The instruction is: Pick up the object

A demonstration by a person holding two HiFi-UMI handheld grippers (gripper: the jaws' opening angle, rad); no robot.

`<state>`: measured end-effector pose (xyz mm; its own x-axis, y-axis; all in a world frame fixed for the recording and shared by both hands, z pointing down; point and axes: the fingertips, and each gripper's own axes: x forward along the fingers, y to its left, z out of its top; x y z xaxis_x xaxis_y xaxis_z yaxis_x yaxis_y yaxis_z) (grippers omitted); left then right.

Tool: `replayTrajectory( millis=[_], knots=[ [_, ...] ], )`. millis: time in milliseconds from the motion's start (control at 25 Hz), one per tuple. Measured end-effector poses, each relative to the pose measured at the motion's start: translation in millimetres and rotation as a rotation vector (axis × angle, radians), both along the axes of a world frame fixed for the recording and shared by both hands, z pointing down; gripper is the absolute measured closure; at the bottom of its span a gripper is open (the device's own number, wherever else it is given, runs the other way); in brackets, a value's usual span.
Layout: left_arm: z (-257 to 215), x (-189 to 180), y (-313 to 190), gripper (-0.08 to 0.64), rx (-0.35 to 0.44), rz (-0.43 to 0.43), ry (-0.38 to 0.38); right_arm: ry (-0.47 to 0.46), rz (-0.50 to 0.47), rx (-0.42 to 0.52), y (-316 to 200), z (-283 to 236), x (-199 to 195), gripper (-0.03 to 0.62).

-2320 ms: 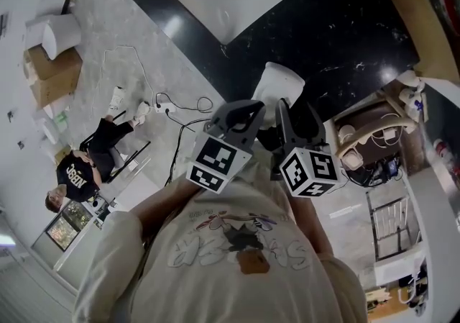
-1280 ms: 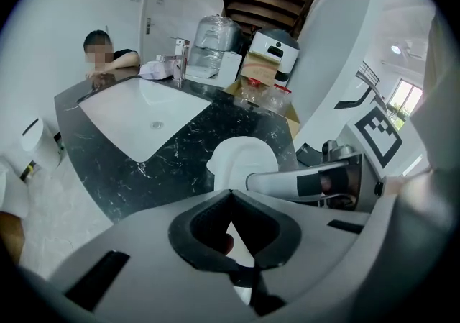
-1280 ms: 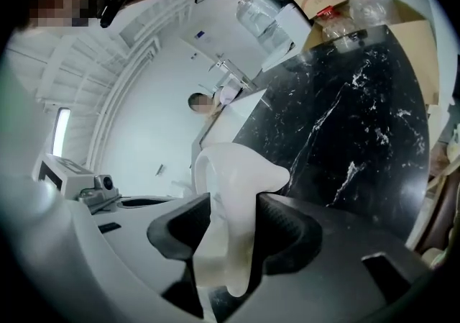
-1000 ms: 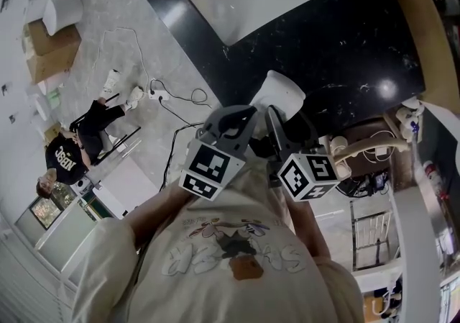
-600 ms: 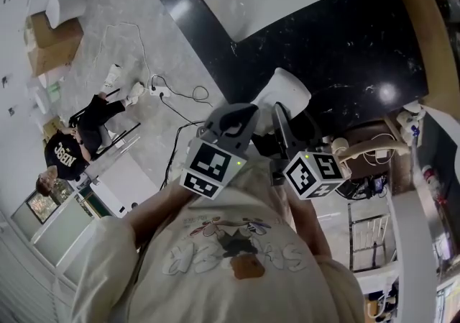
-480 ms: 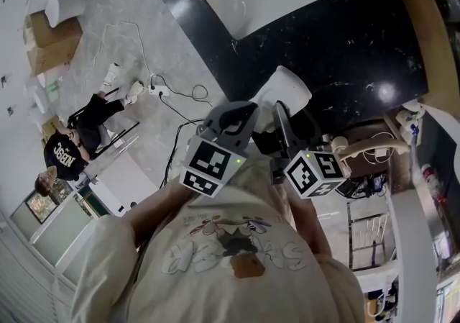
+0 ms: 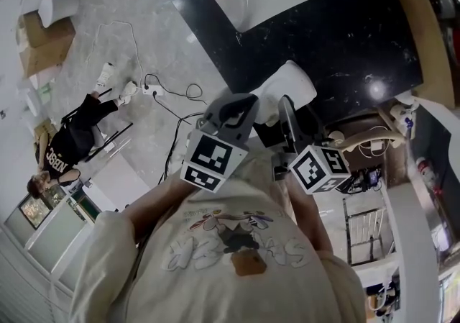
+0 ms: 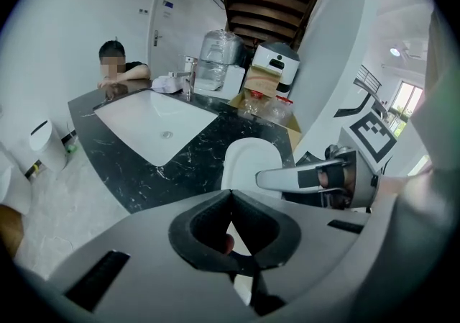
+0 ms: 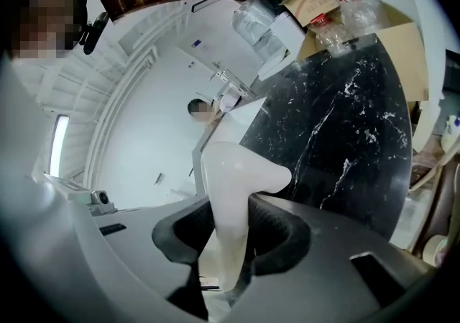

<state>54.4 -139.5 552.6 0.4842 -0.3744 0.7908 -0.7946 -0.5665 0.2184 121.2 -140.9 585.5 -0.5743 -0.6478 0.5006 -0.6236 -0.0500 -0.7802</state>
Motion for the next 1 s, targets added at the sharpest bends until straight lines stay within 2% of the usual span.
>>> replayTrajectory(
  millis=[360, 720, 1000],
  knots=[
    [-28.7, -18.5, -3.2, 0.552, 0.038, 0.012, 0.059, 0.107, 0.071, 0.049, 1.8, -29.6, -6.6, 0.446],
    [-61.1, -27.2, -8.7, 0.552, 0.066, 0.069, 0.131, 0.223, 0.170, 0.113, 3.9, -64.8, -14.9, 0.446],
    [-85.8, -33.2, -7.9, 0.552, 0.108, 0.128, 0.168, 0.257, 0.236, 0.136, 12.7, -83.5, -27.4, 0.446]
  ],
)
